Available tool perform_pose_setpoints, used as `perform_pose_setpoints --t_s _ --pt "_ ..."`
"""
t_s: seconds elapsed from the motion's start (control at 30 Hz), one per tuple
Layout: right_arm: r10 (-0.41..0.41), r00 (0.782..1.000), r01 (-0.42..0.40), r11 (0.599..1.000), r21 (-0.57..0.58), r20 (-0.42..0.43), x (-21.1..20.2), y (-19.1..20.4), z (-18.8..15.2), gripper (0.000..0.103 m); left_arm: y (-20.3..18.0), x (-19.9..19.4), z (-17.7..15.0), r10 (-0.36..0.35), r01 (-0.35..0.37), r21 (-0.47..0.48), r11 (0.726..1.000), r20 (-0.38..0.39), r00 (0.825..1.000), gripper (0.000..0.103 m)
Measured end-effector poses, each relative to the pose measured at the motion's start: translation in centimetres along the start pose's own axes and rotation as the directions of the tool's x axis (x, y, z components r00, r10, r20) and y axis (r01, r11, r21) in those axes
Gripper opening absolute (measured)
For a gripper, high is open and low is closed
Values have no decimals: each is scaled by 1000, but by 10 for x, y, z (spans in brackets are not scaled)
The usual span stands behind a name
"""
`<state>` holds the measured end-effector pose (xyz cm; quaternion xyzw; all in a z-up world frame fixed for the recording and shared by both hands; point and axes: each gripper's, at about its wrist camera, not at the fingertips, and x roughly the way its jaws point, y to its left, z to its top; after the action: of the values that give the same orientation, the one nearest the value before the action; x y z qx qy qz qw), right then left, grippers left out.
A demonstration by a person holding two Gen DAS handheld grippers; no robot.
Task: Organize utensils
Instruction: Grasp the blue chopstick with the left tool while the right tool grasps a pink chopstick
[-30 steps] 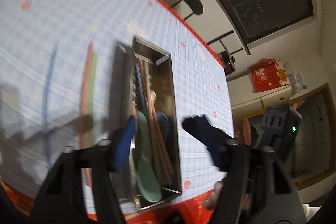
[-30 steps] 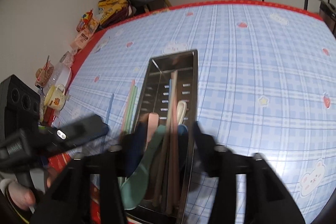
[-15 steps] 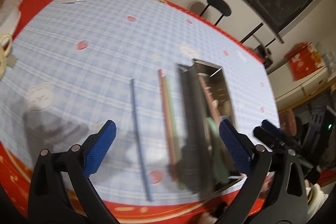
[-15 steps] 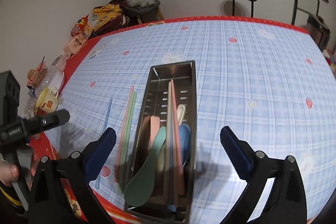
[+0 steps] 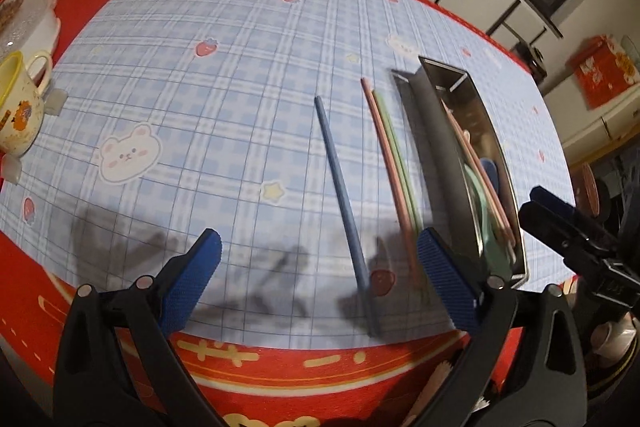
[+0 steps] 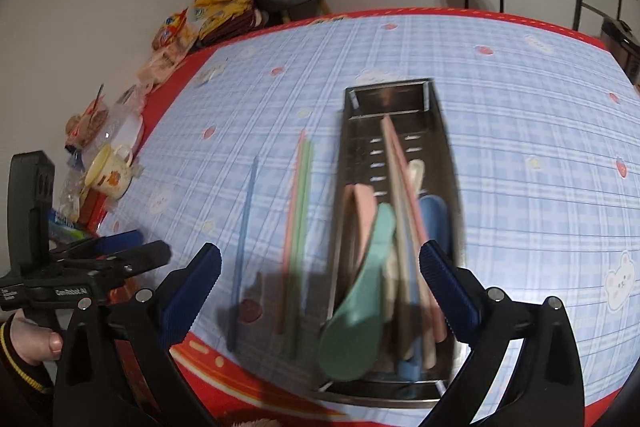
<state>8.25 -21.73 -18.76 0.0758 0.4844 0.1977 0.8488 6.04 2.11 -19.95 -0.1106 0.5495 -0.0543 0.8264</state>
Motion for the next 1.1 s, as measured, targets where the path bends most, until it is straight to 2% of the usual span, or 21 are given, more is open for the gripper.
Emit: perform_pose_setpoints --t_s 0.13,0.17,0.23,0.27,0.3,0.33,0.4,0.5,0.63,0.73,0.9,1.1 --pt "-44 998 45 998 41 -33 4 3 -2 97 -3 9 -1 -39 40 48 998 -27 999 94" --pt "-51 998 52 998 44 -34 4 3 -3 96 -5 11 -1 -43 45 58 997 -30 999 90" --pt "-49 998 50 998 41 -29 2 4 -2 85 -11 19 -1 -46 51 98 994 -54 997 76" --pt "-35 999 37 998 45 -33 2 4 0 74 -13 23 -1 -45 52 109 993 -66 997 70" --pt "-22 999 24 998 52 -43 3 5 1 65 -15 27 -1 -48 57 118 991 -78 996 65" --pt "-8 999 11 998 61 -53 5 4 2 60 -16 31 0 -55 66 126 990 -85 995 62" --pt "12 998 -8 997 71 -62 6 5 4 36 -18 38 1 -59 72 147 987 -95 994 50" --pt "10 996 -4 998 59 -89 13 11 8 12 -21 50 4 -53 71 177 982 -106 993 43" --pt "-15 992 19 999 34 -129 29 22 15 8 -25 66 5 -39 66 208 976 -128 991 42" --pt "-32 987 35 999 16 -156 39 29 19 8 -31 71 6 -17 44 240 970 -113 993 40" --pt "-82 974 76 996 -37 -211 62 46 22 8 -33 75 6 21 4 285 959 -86 996 15" --pt "-121 959 107 992 -68 -256 87 55 23 8 -6 69 11 0 17 227 974 -73 997 11"
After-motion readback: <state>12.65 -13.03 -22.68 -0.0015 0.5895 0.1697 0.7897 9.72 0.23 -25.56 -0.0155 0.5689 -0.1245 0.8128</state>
